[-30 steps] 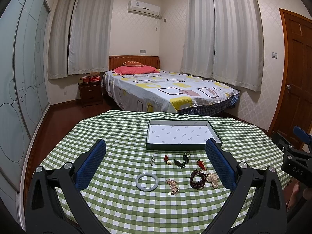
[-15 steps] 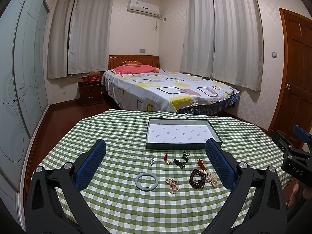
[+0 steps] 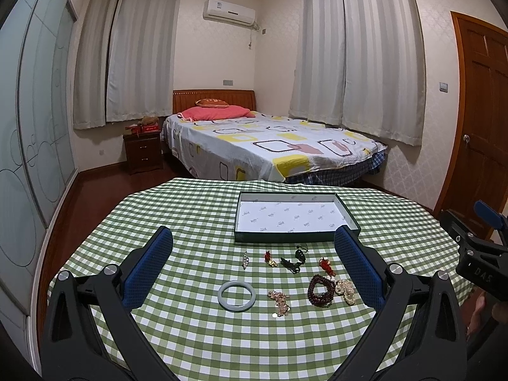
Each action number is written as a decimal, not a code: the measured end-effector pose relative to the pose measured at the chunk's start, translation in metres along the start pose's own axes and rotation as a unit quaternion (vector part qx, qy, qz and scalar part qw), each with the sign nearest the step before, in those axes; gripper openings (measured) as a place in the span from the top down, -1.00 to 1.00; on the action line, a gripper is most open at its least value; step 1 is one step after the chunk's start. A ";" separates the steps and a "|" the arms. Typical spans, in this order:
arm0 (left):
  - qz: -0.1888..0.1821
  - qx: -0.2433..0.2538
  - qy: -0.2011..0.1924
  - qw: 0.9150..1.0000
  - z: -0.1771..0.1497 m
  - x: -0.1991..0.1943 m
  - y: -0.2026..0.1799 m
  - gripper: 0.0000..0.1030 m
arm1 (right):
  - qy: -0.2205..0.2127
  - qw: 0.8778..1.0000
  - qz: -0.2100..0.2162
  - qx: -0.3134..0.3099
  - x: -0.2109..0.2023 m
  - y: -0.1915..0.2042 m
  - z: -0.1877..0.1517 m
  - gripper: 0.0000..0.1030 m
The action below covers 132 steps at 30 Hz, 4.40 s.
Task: Organize jewelry
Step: 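Lower the left gripper around the pale jade bangle while the right gripper approaches the pearl strand, then close the left gripper on the jade bangle while the right gripper grasps the pearl strand, then carry the bangle and pearls into the green box and open both grippers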
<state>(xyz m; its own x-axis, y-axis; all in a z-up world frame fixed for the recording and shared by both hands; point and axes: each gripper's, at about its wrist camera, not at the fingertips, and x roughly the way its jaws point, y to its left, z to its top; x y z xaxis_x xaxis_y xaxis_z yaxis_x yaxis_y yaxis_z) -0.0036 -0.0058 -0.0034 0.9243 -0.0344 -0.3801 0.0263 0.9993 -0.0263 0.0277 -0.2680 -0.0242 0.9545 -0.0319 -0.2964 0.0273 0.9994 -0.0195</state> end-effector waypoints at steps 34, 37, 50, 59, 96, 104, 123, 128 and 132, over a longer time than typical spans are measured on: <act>0.027 -0.010 0.247 0.969 -0.122 0.222 0.041 -0.92 | 0.186 0.981 0.052 -0.009 0.151 0.009 -0.115 -0.89; 0.032 -0.016 0.256 0.966 -0.123 0.230 0.045 -0.92 | 0.199 0.978 0.061 -0.010 0.161 0.012 -0.118 -0.87; 0.027 -0.002 0.235 0.972 -0.124 0.233 0.041 -0.72 | 0.237 0.968 0.086 -0.015 0.182 0.021 -0.129 -0.29; 0.009 0.011 0.225 0.974 -0.124 0.227 0.031 -0.36 | 0.249 0.963 0.102 -0.013 0.186 0.023 -0.134 -0.06; 0.023 0.009 0.188 0.982 -0.110 0.207 0.027 -0.34 | 0.234 0.964 0.123 0.011 0.177 0.014 -0.120 0.52; -0.004 0.014 0.157 0.987 -0.066 0.208 0.013 -0.34 | 0.189 0.974 0.120 0.024 0.181 0.004 -0.077 0.53; -0.029 0.026 0.105 0.994 0.020 0.320 -0.032 -0.34 | 0.137 0.984 0.103 0.044 0.296 -0.014 -0.005 0.53; -0.025 0.025 0.164 0.986 0.000 0.376 -0.030 -0.34 | 0.194 0.975 0.096 0.048 0.339 -0.014 -0.031 0.52; -0.019 0.017 0.207 0.978 -0.018 0.403 -0.025 -0.34 | 0.227 0.969 0.087 0.041 0.358 -0.012 -0.047 0.52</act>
<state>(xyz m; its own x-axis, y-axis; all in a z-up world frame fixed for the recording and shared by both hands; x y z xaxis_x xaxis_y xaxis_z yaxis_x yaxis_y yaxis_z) 0.3617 -0.0450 -0.1724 0.6898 -0.0678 -0.7208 0.0773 0.9968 -0.0198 0.3557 -0.2915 -0.1748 0.7182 0.1552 -0.6783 -0.0817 0.9869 0.1393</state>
